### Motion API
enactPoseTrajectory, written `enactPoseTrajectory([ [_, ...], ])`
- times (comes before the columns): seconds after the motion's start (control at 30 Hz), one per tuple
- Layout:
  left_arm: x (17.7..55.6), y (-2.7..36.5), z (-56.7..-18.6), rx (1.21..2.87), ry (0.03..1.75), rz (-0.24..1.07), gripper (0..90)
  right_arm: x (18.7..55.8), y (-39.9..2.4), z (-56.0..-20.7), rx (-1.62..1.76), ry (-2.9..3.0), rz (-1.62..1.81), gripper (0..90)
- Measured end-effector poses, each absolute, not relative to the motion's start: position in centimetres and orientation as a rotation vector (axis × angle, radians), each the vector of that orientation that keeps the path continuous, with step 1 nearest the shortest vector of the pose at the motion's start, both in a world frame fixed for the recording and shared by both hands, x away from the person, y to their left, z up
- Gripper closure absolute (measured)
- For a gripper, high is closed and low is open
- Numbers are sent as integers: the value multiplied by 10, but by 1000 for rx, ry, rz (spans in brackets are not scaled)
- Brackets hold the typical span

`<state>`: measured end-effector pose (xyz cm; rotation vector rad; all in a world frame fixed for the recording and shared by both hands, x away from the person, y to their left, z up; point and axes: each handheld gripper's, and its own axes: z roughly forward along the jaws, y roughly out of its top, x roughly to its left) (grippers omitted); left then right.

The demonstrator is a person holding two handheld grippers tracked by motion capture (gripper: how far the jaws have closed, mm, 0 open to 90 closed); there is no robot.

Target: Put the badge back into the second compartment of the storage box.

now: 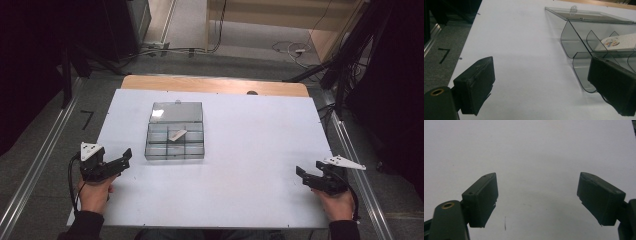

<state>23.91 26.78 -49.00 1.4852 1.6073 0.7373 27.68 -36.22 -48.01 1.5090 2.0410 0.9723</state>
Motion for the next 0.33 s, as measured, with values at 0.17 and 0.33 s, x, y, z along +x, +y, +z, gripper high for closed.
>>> enactPoseTrajectory([
  [0.17, 239, 268, -490, 1486, 1606, 736, 74, 274, -372, -480, 1532, 2016, 969, 161],
  [0.33, 237, 262, -481, 1492, 1577, 776, 72, 271, -381, -481, 1548, 1996, 963, 161],
])
